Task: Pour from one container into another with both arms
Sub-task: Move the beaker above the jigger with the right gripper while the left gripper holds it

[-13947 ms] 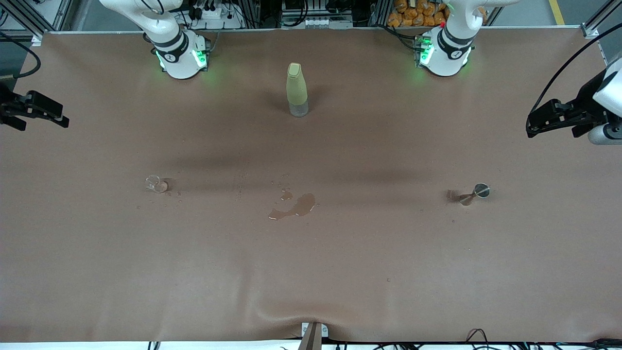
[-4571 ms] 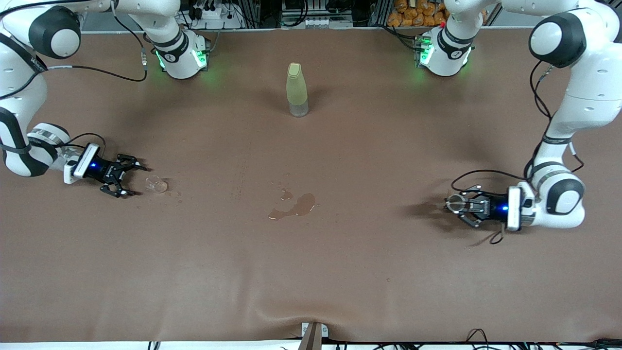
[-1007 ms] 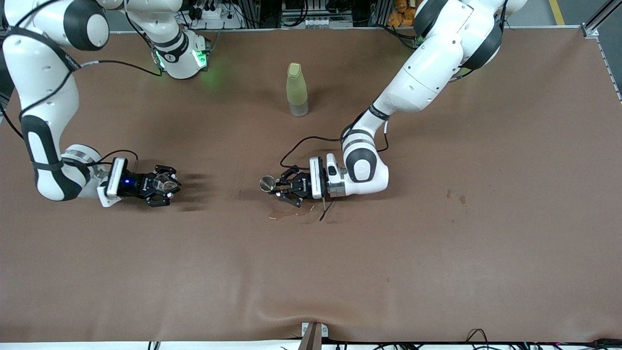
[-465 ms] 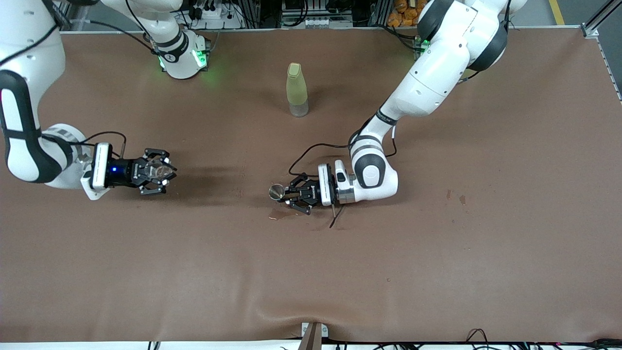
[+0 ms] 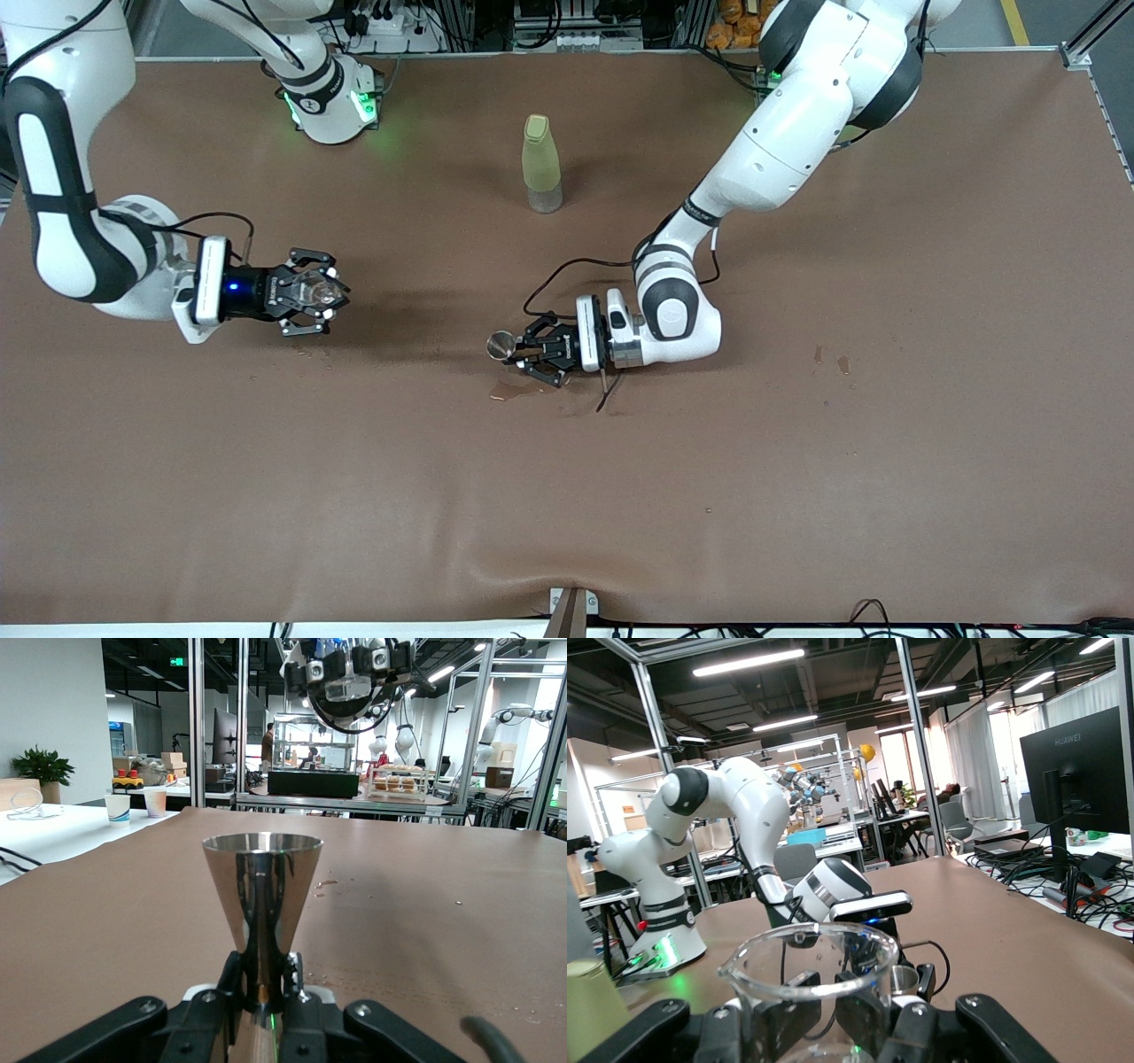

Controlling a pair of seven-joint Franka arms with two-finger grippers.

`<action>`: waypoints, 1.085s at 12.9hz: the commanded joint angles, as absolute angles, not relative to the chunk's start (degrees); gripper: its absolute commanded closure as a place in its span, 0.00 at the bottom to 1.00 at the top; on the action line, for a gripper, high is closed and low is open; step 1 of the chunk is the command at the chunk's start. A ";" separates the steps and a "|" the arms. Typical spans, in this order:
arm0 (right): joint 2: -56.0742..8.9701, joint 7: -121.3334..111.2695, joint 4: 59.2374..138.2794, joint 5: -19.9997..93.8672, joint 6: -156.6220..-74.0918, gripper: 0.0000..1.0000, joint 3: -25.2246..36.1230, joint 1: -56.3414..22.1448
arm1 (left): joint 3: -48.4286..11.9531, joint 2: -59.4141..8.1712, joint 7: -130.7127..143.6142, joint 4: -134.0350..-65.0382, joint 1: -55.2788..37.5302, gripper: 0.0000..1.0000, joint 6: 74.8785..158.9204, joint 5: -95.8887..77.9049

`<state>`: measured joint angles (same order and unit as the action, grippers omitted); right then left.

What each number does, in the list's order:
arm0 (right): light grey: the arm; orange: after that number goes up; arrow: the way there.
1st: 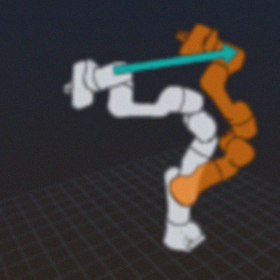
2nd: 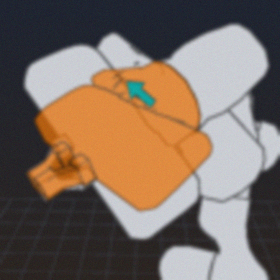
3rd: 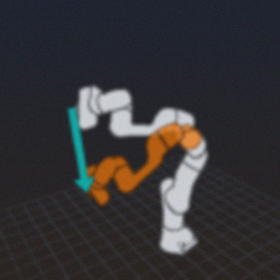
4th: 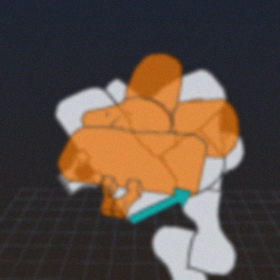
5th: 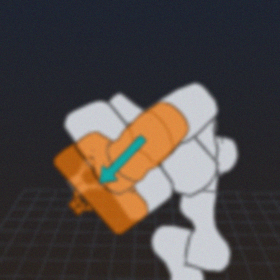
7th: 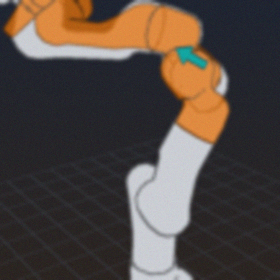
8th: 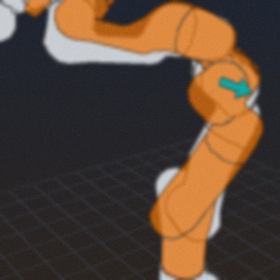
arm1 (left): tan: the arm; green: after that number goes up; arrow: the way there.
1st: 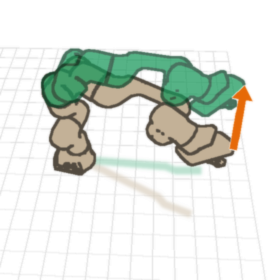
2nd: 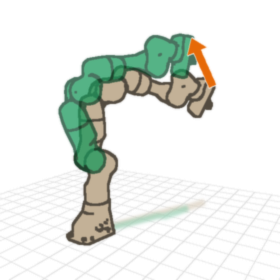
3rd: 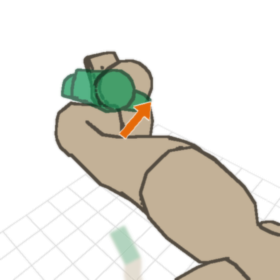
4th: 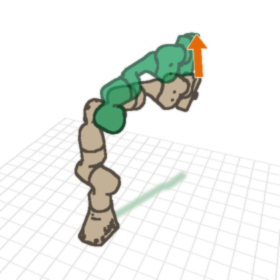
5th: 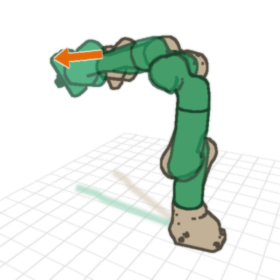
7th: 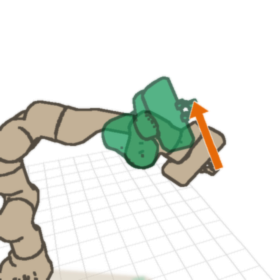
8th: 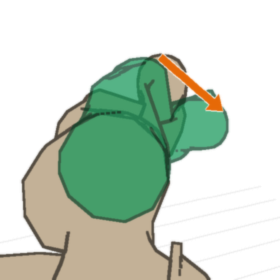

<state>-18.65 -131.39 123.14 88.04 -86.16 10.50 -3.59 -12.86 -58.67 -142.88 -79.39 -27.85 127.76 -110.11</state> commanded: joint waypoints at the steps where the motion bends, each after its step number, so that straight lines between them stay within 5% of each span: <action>1: -14.68 -130.25 126.83 92.36 -89.73 1.00 11.25 -7.81 | -13.01 -58.71 -143.44 -78.84 -29.17 1.00 127.79 -111.79; 14: -15.12 -131.13 128.06 111.34 -103.88 1.00 1.59 -18.80 | -12.83 -58.89 -143.17 -77.87 -33.93 1.00 129.55 -116.81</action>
<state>-16.74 -131.12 126.54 108.19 -101.88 2.63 -17.91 -13.16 -58.67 -142.88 -78.94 -33.05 128.49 -114.91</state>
